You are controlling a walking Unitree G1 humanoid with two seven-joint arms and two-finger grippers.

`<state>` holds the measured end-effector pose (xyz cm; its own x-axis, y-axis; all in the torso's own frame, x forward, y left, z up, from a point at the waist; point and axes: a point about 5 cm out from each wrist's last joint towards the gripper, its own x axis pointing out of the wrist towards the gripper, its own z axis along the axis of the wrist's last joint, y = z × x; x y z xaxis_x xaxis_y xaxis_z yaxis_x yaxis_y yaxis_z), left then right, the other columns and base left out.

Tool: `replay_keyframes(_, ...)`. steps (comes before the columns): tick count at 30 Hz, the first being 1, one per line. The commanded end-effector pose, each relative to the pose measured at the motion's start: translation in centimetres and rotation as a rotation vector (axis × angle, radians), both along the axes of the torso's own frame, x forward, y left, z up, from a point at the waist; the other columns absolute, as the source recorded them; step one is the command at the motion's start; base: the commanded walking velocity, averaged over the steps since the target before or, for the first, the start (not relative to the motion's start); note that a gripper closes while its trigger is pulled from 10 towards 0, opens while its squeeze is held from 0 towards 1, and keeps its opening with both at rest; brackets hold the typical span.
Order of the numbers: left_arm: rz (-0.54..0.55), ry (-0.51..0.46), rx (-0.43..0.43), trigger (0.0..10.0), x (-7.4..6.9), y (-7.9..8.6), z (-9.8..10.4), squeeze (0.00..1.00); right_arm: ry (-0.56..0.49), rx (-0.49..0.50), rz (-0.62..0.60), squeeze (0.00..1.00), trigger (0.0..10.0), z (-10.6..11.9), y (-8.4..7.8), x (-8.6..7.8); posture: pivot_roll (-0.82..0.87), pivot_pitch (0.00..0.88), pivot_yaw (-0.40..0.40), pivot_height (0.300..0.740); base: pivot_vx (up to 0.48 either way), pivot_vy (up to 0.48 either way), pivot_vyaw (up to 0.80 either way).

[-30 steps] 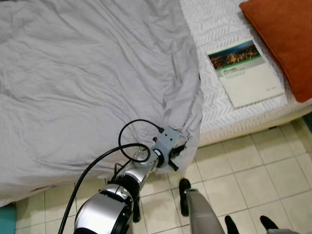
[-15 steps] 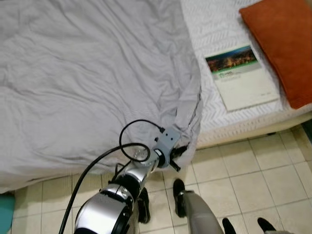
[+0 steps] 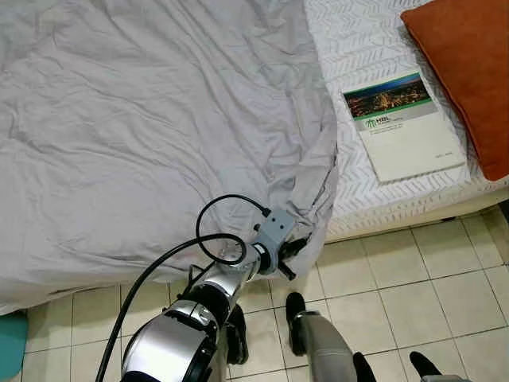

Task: Clean up the room

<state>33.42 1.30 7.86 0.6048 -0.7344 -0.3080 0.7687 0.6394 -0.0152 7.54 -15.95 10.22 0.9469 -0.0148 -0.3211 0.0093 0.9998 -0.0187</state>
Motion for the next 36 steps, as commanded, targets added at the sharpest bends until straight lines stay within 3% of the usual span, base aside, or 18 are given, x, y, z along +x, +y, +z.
replay_keyframes(1, -0.209, 0.071, -0.192, 10.0, -4.8, -9.9, 1.5, 0.0, 0.043, 0.005, -0.007, 0.0, 10.0, -0.8, 0.0, -0.5, -0.27, 0.431, 0.103, 0.74, 0.0, -0.48, 0.0)
replay_keyframes(10, -0.261, 0.064, -0.176, 10.0, -5.8, -11.1, 1.6, 0.0, 0.031, 0.002, 0.001, 0.0, 10.0, -0.7, 0.2, -0.1, -0.29, 0.426, 0.103, 0.74, 0.0, -0.48, 0.0)
replay_keyframes(15, -0.308, 0.113, -0.194, 10.0, -7.2, -12.5, 1.4, 0.0, 0.033, 0.0, -0.001, 0.0, 10.0, -0.7, 0.3, -0.2, -0.29, 0.42, 0.107, 0.74, 0.0, -0.477, 0.0)
replay_keyframes(17, -0.394, 0.118, -0.161, 10.0, -9.1, -13.9, 1.0, 0.0, 0.033, 0.001, 0.0, 0.0, 10.0, -0.8, 0.3, -0.2, -0.29, 0.42, 0.107, 0.74, 0.127, -0.174, 0.0)
replay_keyframes(21, -0.464, 0.136, -0.157, 10.0, -10.6, -14.8, 0.6, 0.0, 0.033, 0.002, 0.002, 0.0, 10.0, -0.9, 0.4, -0.2, -0.29, 0.417, 0.105, 0.74, 0.0, 0.0, 0.0)
replay_keyframes(22, -0.48, 0.187, -0.165, 10.0, -11.5, -15.0, -0.1, 0.0, 0.033, 0.002, 0.003, 0.0, 10.0, -0.9, 0.4, -0.2, -0.29, 0.415, 0.104, 0.74, 0.0, 0.0, 0.0)
replay_keyframes(26, -0.501, 0.229, -0.182, 10.0, -12.5, -15.3, -0.6, 0.0, 0.036, 0.0, 0.002, 0.0, 10.0, -0.9, 0.3, -0.3, -0.29, 0.417, 0.103, 0.74, 0.0, 0.0, 0.0)
replay_keyframes(27, -0.521, 0.267, -0.232, 10.0, -13.5, -16.1, -0.4, 0.0, 0.042, -0.001, -0.001, 0.0, 10.0, -0.9, 0.2, -0.4, -0.29, 0.418, 0.104, 0.74, 0.0, 0.0, 0.0)
replay_keyframes(29, -0.506, 0.302, -0.284, 10.0, -13.7, -16.5, 0.0, 0.0, 0.045, -0.001, -0.003, 0.0, 10.0, -1.0, 0.2, -0.6, -0.29, 0.417, 0.104, 0.74, 0.0, 0.0, 0.0)
replay_keyframes(36, -0.506, 0.302, -0.284, 10.0, -13.7, -16.5, 0.0, 0.0, 0.045, -0.001, -0.003, 0.0, 10.0, -1.0, 0.2, -0.6, -0.29, 0.417, 0.104, 0.74, 0.0, 0.0, 0.0)
